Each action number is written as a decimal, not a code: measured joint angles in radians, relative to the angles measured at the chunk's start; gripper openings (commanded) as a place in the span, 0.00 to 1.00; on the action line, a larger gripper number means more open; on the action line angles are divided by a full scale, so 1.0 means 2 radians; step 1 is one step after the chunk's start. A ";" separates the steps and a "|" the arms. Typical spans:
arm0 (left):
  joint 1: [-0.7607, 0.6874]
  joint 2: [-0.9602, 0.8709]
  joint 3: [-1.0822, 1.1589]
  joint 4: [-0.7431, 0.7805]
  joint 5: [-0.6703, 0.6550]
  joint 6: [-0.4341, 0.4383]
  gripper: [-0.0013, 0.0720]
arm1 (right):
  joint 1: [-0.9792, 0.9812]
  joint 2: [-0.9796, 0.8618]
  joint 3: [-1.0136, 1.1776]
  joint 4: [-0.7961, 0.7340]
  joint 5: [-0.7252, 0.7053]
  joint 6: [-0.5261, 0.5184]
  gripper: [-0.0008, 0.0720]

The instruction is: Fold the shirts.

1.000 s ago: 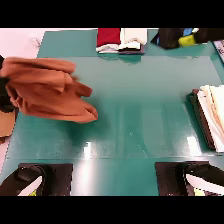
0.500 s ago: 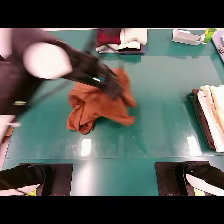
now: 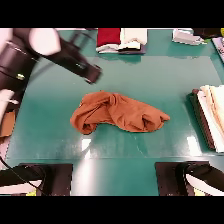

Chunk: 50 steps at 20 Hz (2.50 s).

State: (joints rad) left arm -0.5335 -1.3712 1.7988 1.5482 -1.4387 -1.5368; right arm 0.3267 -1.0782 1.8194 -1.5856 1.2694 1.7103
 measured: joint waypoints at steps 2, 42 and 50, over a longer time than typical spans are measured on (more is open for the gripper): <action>0.058 0.008 -0.032 0.002 -0.009 -0.002 0.74 | 0.000 -0.010 -0.002 -0.001 0.002 0.001 0.04; 0.141 -0.102 -0.160 -0.083 0.124 0.053 0.05 | -0.161 -0.050 -0.465 0.174 -0.028 -0.050 0.62; 0.141 -0.100 -0.146 -0.083 0.112 0.051 0.05 | -0.136 -0.081 -0.453 0.192 -0.088 -0.096 0.03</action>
State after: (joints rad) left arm -0.2523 -1.5707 1.5063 1.3819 -1.2152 -1.4342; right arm 0.0544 -1.2400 0.9142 -1.2011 1.0931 1.5177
